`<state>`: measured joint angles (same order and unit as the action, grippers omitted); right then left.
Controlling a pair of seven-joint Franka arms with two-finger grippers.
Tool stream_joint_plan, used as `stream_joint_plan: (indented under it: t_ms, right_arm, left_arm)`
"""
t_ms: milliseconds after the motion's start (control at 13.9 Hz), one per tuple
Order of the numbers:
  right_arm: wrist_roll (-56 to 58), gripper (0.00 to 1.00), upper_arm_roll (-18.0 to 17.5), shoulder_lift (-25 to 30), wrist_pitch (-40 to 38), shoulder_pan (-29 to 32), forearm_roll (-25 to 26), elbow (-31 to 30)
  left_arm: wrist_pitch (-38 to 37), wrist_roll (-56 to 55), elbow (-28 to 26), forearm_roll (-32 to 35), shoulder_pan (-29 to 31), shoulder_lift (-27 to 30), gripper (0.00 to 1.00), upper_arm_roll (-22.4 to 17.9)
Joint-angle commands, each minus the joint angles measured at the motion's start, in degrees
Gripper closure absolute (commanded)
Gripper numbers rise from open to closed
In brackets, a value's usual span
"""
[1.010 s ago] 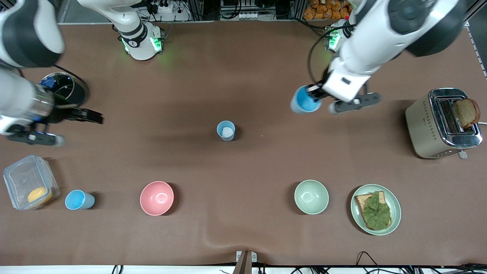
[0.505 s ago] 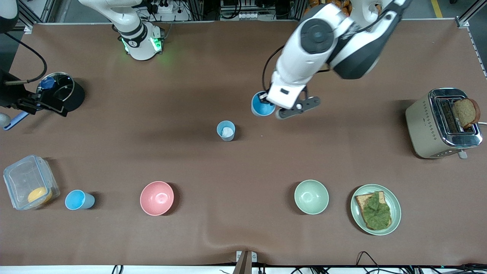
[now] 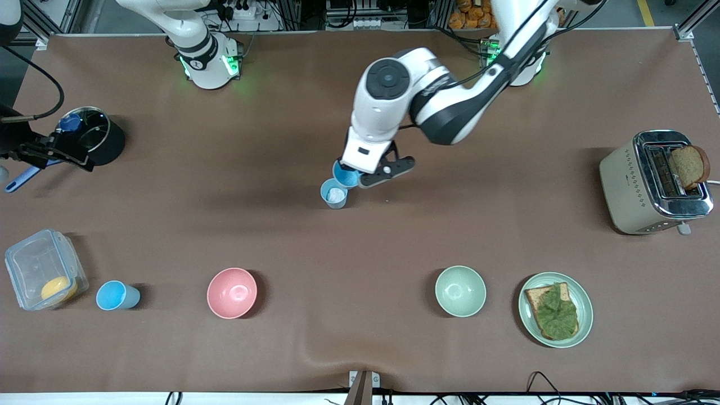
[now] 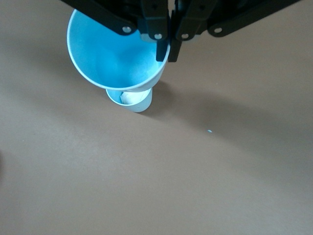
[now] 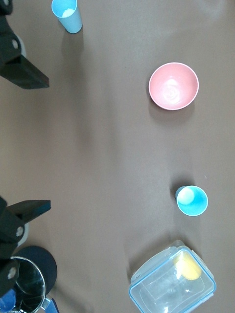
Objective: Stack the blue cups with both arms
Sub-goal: 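Lower the held blue cup into the placed cup with the left gripper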
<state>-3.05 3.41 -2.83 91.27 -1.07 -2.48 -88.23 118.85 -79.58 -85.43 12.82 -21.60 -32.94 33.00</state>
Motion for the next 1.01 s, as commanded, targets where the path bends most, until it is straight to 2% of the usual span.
stream_joint_plan:
  t_ms: [0, 361, 938]
  right_arm:
    - [-0.4, 0.0, -0.2, 1.2, 0.7, 0.1, 0.8, -1.5]
    - [-0.4, 0.0, -0.3, 0.9, 1.0, -0.2, 0.9, -1.4]
    - [-0.4, 0.0, -0.3, 0.8, 0.8, 0.0, 0.8, -1.4]
  left_arm:
    - [1.1, -2.3, 2.2, 2.6, -4.1, -2.3, 1.0, -2.7]
    - [2.7, -2.6, 3.7, 2.6, -14.9, -4.9, 1.0, -13.3]
    - [6.7, -2.8, 5.0, 2.6, -15.8, -6.5, 1.0, -14.5]
